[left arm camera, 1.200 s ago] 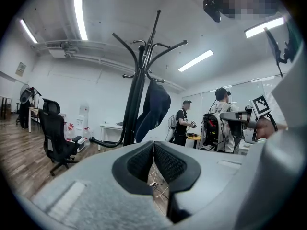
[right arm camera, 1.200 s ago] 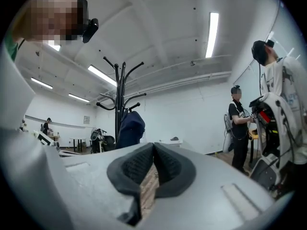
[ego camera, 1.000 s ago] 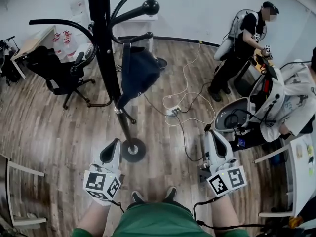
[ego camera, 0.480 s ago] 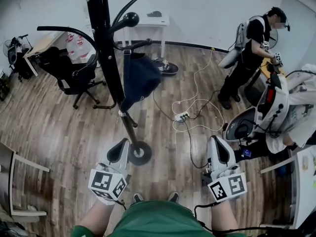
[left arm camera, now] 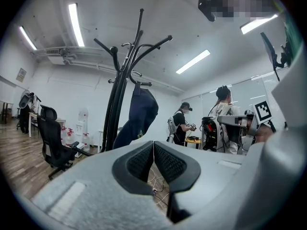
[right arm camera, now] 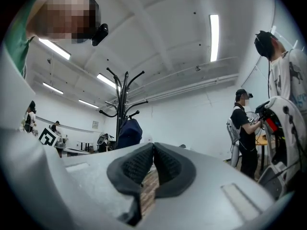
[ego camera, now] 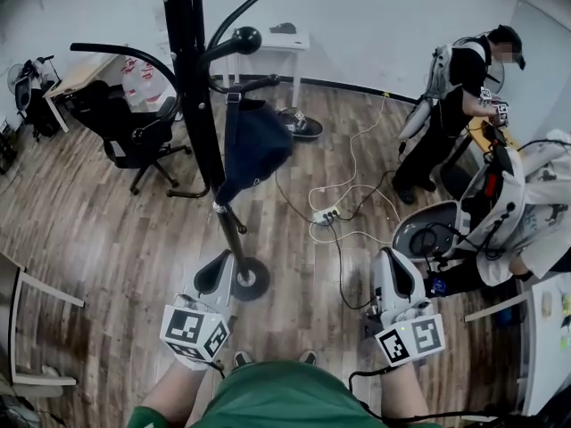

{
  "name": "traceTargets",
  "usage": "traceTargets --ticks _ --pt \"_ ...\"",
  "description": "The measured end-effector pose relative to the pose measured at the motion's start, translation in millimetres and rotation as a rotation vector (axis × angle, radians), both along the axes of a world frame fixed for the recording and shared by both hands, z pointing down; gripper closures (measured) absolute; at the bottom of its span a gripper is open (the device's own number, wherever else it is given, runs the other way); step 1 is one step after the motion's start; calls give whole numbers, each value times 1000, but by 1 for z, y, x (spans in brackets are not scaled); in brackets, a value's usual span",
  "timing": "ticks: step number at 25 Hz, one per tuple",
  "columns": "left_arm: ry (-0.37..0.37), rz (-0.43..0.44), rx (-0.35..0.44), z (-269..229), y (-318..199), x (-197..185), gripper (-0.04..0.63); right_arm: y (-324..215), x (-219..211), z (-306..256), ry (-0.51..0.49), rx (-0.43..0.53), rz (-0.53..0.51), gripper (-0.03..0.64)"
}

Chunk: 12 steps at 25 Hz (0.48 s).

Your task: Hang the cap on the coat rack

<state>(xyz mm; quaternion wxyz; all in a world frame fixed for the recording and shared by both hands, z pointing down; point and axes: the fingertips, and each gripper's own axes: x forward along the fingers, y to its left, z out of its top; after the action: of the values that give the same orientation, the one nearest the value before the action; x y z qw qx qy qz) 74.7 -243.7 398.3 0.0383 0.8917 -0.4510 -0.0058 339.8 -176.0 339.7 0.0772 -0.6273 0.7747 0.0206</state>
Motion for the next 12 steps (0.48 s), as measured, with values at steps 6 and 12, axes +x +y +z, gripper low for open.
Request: traceTargets --ticks 6,12 --pt "2 -3 -8 5 -5 -2 583 -5 -2 4 0 -8 -5 612" --pt "4 2 -23 8 -4 0 583 -2 -2 5 -5 -17 -11 612"
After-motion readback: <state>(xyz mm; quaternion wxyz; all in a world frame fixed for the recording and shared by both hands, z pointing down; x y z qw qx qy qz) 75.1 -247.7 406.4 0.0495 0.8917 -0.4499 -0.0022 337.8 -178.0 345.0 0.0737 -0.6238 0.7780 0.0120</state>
